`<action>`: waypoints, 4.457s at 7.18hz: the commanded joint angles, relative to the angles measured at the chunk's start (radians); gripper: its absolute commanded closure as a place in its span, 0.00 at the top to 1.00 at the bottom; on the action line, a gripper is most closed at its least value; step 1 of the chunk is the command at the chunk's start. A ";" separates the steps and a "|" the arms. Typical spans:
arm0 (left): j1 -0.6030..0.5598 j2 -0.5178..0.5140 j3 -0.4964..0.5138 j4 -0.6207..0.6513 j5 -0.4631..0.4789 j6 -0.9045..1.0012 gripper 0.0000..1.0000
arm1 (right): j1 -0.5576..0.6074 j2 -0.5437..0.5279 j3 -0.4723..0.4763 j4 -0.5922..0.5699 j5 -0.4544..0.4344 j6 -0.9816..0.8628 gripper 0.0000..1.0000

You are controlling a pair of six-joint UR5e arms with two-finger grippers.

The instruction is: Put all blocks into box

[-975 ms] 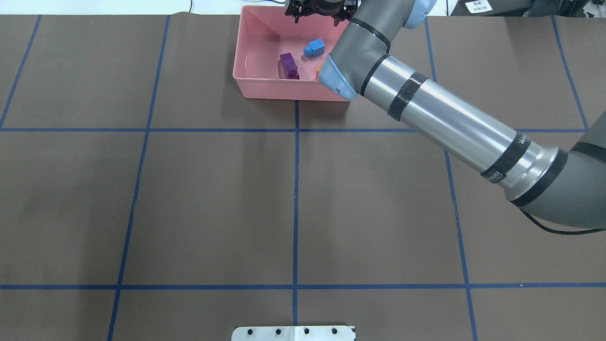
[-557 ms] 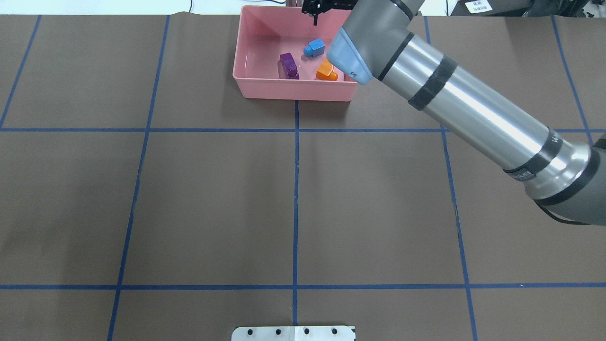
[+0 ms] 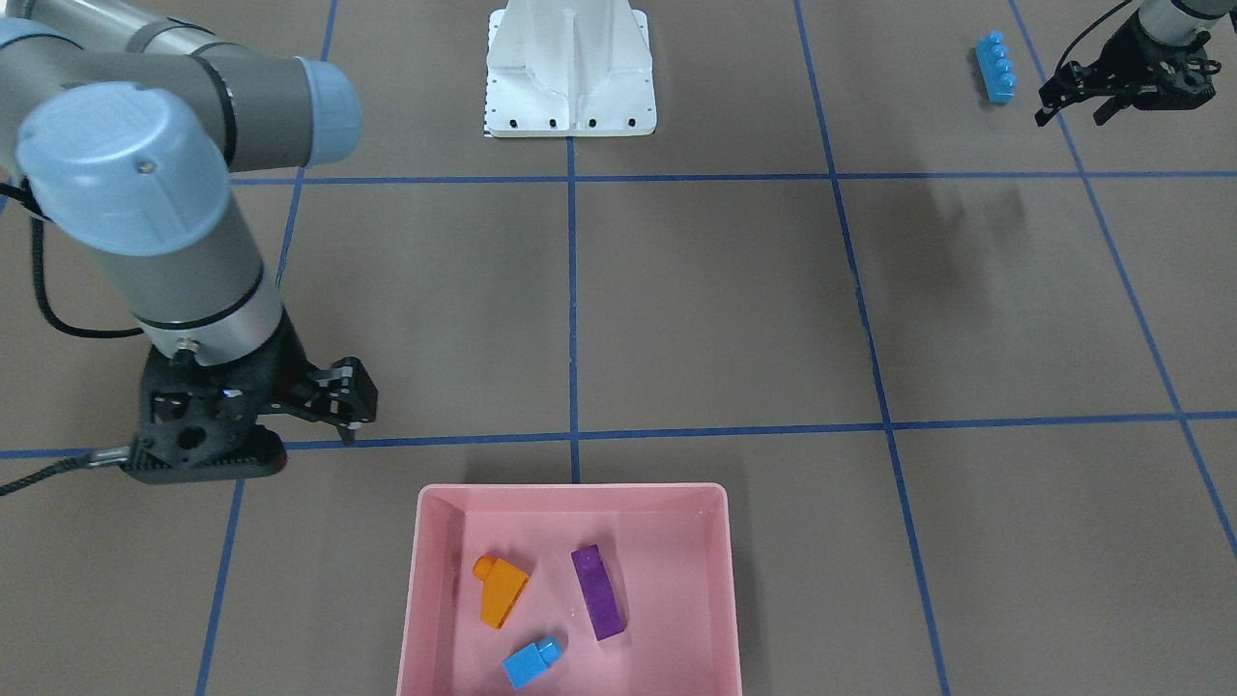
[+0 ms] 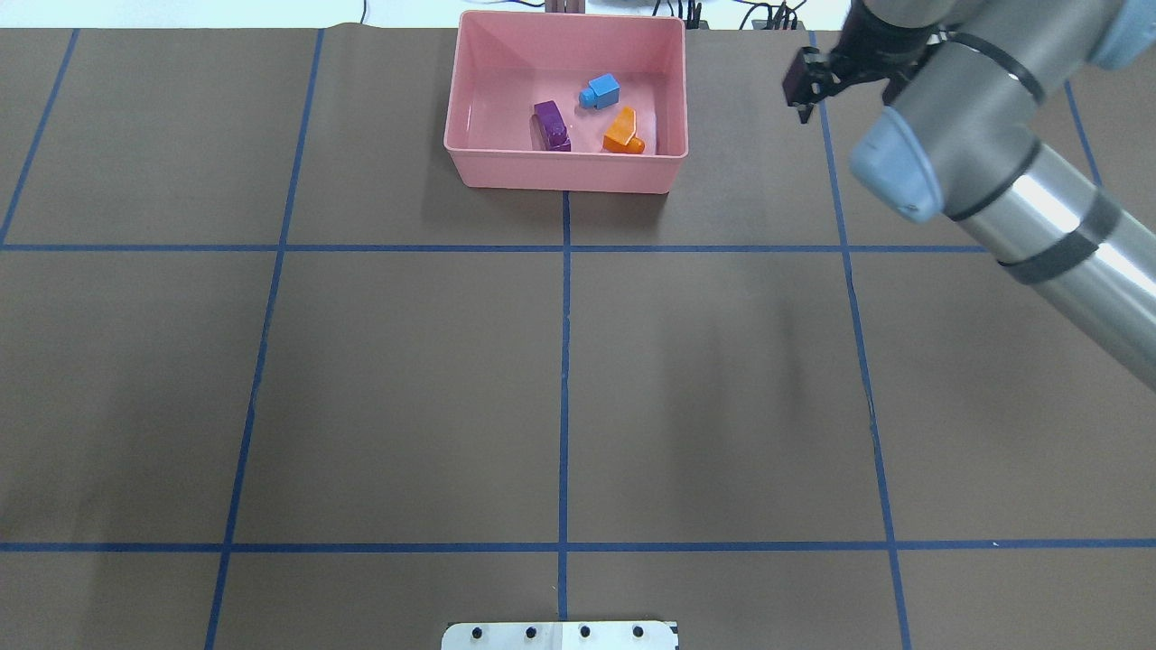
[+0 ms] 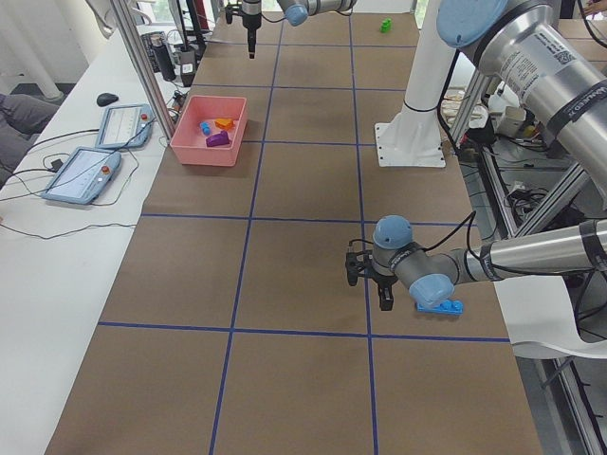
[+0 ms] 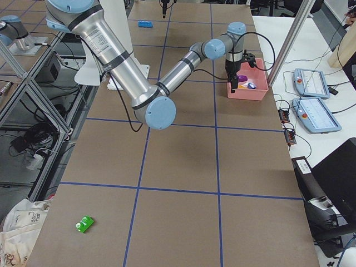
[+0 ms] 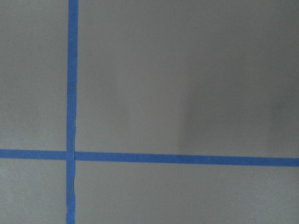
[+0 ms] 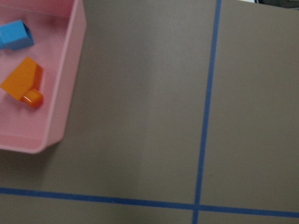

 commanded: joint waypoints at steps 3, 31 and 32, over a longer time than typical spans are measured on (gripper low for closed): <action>0.311 0.020 0.015 0.004 -0.002 -0.079 1.00 | 0.061 -0.304 0.160 -0.002 0.077 -0.190 1.00; -0.033 -0.652 -0.092 0.181 -0.289 -0.356 0.00 | 0.384 -0.921 0.256 0.019 0.165 -0.845 1.00; -0.086 -0.769 -0.085 0.300 -0.281 -0.353 0.00 | 0.384 -0.953 0.225 0.083 0.166 -0.845 1.00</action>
